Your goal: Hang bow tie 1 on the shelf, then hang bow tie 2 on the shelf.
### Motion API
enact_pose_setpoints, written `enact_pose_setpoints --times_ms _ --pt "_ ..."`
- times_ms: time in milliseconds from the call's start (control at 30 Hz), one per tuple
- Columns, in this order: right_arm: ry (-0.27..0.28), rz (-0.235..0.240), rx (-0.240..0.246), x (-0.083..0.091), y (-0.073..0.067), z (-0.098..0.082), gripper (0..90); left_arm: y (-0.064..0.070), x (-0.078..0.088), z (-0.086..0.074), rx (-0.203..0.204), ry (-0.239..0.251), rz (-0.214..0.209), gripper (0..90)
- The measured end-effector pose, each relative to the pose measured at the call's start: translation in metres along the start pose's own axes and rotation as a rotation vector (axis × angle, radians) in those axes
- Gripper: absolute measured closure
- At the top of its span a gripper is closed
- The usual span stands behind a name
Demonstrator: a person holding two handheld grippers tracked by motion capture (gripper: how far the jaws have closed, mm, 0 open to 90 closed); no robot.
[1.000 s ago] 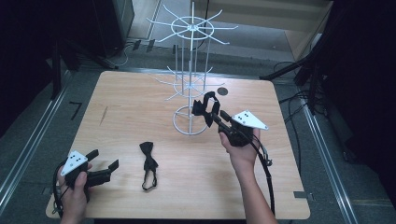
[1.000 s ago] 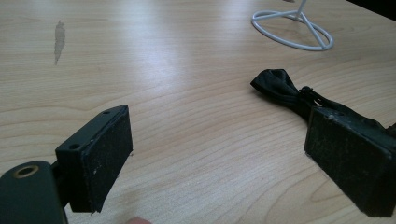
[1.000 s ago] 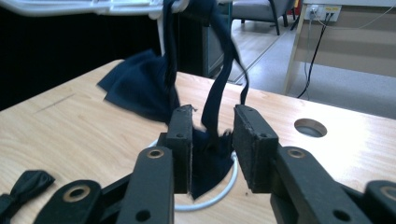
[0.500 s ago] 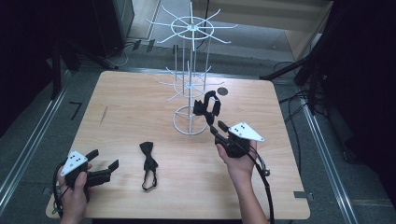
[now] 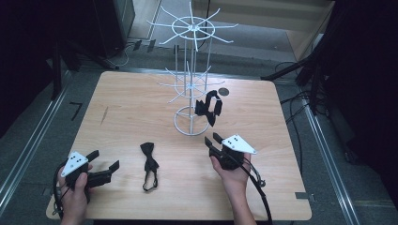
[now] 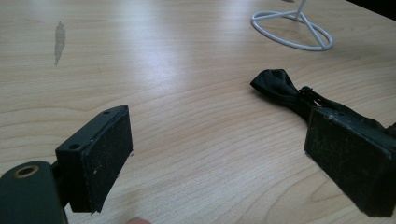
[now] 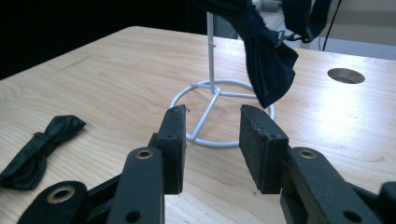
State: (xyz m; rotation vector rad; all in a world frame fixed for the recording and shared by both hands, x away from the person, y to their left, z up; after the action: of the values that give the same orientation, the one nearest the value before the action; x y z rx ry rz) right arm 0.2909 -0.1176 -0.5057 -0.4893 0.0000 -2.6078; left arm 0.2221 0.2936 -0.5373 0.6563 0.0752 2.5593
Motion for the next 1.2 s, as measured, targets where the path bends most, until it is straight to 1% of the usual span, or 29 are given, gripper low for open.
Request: enact_pose_setpoints --times_ms 100,167,333,367,400,567,700,767,833,867,1000,1200 --pt "0.004 -0.001 -0.002 0.001 -0.003 -0.001 62.2 0.000 0.000 0.000 -0.001 -0.002 -0.001 8.5" --pt "0.004 0.007 -0.011 0.002 -0.008 -0.003 62.0 0.000 0.000 0.000 0.000 0.001 0.000 8.5" --pt "-0.002 0.027 -0.011 0.001 -0.016 -0.009 61.9 0.000 0.000 0.000 0.001 0.001 -0.002 8.5" --pt "-0.002 0.027 -0.011 0.001 -0.016 -0.009 61.9 0.000 0.000 0.000 0.001 0.001 -0.002 8.5" --pt "0.000 0.034 -0.022 0.001 -0.019 -0.013 61.9 0.000 0.000 0.000 0.001 0.001 -0.002 8.6" --pt "-0.016 0.042 -0.022 0.000 -0.025 -0.019 61.8 0.000 0.000 0.000 0.000 0.001 -0.003 8.5" --pt "-0.017 0.053 -0.030 0.001 -0.028 -0.021 61.7 0.000 0.000 0.000 0.000 0.002 0.000 8.5" --pt "-0.018 0.061 -0.036 0.002 -0.031 -0.023 61.4 0.000 0.000 0.000 -0.001 0.000 -0.001 8.5" --pt "-0.019 0.069 -0.027 0.001 -0.033 -0.025 61.2 0.000 0.000 0.000 -0.001 0.002 0.000 8.5" --pt "-0.023 0.072 -0.034 0.001 -0.034 -0.026 61.1 0.000 0.000 0.000 0.000 0.002 -0.001 8.5" --pt "-0.028 0.080 -0.039 0.002 -0.036 -0.028 61.1 0.000 0.000 0.000 0.001 0.000 -0.001 8.5" --pt "-0.042 0.101 -0.039 0.001 -0.044 -0.034 61.1 0.000 0.000 0.000 0.000 0.001 -0.001 8.5"
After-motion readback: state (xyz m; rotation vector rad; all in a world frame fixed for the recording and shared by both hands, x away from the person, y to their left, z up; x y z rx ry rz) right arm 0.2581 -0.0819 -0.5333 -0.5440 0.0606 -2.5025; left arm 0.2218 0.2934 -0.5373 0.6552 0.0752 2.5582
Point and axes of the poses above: each handheld gripper's, and its own axes: x roughly backward along the jaws, z roughly out of its top, y roughly to its right, the point moved 3 cm from there along -x, roughly forward along the jaws, and after that the axes turned 5 degrees about -z, right-handed, at the moved point
